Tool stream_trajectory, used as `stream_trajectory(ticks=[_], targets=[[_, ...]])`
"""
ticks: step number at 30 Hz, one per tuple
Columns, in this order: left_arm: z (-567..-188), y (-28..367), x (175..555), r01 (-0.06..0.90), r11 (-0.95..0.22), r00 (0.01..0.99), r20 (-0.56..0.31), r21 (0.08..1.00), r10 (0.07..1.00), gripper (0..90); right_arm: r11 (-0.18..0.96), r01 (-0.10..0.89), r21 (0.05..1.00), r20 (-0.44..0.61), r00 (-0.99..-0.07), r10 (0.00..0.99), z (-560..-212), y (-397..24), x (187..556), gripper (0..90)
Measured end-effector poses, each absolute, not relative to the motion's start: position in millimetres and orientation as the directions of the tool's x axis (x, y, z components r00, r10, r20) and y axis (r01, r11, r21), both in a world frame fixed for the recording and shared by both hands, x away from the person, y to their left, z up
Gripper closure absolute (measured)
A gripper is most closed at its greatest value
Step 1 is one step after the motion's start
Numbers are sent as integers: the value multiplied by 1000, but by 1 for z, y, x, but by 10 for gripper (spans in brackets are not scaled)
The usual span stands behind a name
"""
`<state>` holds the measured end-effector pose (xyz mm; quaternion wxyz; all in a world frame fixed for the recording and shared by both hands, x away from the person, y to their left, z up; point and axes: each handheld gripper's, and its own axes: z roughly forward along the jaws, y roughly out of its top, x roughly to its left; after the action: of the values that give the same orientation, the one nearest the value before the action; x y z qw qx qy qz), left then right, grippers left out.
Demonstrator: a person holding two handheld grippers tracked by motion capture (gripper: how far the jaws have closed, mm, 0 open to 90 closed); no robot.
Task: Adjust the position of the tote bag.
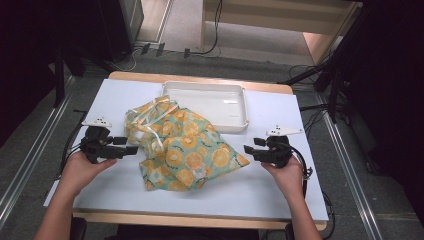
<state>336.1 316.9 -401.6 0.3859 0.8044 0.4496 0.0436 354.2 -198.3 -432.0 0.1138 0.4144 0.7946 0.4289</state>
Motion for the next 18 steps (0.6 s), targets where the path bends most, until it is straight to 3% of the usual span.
stream_trajectory(ticks=[12, 18], targets=[[-380, 318, 345, 680, -277, 605, -306, 679, 735, 334, 290, 547, 785, 179, -649, 740, -424, -204, 346, 444], [-371, 315, 355, 676, -309, 613, -277, 669, 740, 333, 288, 544, 788, 181, -652, 737, -423, -204, 343, 440]])
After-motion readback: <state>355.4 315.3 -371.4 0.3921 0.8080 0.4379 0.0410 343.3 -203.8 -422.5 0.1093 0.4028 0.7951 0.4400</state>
